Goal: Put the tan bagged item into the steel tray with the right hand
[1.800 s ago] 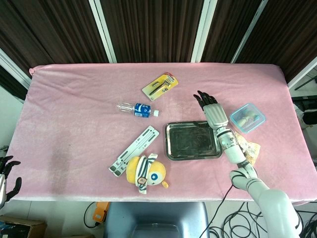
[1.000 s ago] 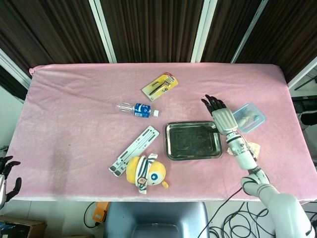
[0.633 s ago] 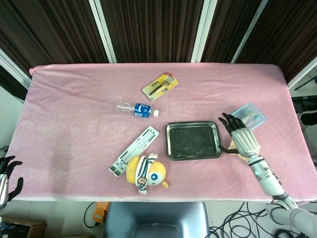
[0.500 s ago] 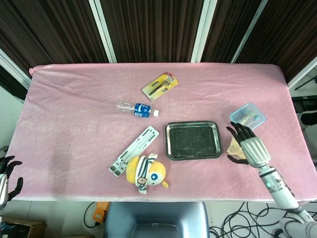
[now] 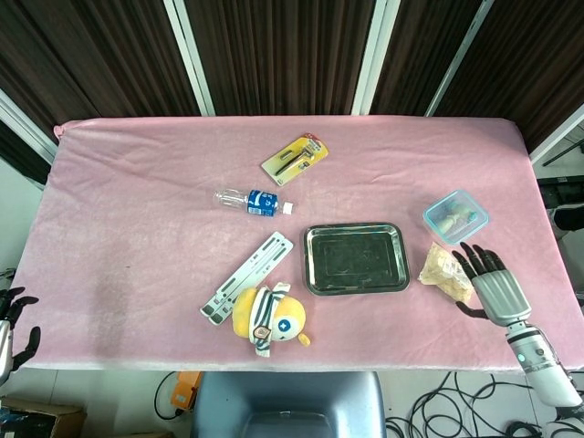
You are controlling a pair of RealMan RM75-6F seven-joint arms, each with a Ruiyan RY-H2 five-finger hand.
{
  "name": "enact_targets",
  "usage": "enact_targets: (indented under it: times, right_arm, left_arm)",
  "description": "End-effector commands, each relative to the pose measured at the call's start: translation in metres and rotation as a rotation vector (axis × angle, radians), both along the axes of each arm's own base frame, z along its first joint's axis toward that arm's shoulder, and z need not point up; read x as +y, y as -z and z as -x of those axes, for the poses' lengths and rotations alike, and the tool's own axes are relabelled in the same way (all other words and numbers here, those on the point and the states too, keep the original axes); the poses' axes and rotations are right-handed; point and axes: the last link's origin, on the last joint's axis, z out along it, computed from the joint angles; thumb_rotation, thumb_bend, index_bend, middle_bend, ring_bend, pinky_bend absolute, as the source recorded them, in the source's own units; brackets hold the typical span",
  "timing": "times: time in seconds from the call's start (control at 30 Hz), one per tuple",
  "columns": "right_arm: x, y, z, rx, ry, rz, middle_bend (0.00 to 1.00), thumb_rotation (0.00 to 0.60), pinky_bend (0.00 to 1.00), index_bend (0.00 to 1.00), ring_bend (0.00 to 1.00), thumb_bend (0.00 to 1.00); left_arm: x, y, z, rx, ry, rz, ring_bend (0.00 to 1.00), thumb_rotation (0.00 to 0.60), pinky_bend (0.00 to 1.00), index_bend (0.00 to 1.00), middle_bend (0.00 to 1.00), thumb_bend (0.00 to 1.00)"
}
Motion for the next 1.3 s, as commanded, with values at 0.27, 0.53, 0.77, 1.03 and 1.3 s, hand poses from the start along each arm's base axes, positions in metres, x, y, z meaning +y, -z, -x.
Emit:
enact_targets:
  times: [0.27,0.53,0.77,1.03,1.3]
  right_arm:
    - [-0.021,0.005,0.011,0.062,0.057,0.028,0.17,0.6,0.34,0.19,0.19,0.35]
    - [-0.04,0.028,0.011,0.059,0.061,-0.007,0.19,0.6,0.36,0.23,0.22,0.35]
    - [-0.042,0.042,0.014,0.077,0.061,-0.049,0.19,0.6,0.36,0.21,0.22,0.35]
    - [-0.04,0.045,0.013,0.106,0.015,-0.035,0.31,0.6,0.48,0.41,0.36,0.52]
    - [-0.035,0.048,0.008,0.081,-0.047,0.031,0.57,0.6,0.66,0.76,0.6,0.91]
  left_arm:
    - [-0.001,0.0,0.0,-0.001,0.003,-0.004,0.14,0.6,0.35,0.32,0.19,0.44]
    - [-0.002,-0.002,0.0,-0.001,0.002,-0.01,0.14,0.6,0.35,0.32,0.19,0.44]
    - [-0.003,-0.003,0.001,-0.005,0.001,-0.017,0.14,0.6,0.35,0.32,0.19,0.44]
    - [-0.005,-0.004,0.001,-0.004,0.002,-0.021,0.14,0.6,0.35,0.32,0.19,0.44]
    - [-0.005,-0.006,0.001,-0.009,0.001,-0.027,0.16,0.6,0.35,0.32,0.19,0.44]
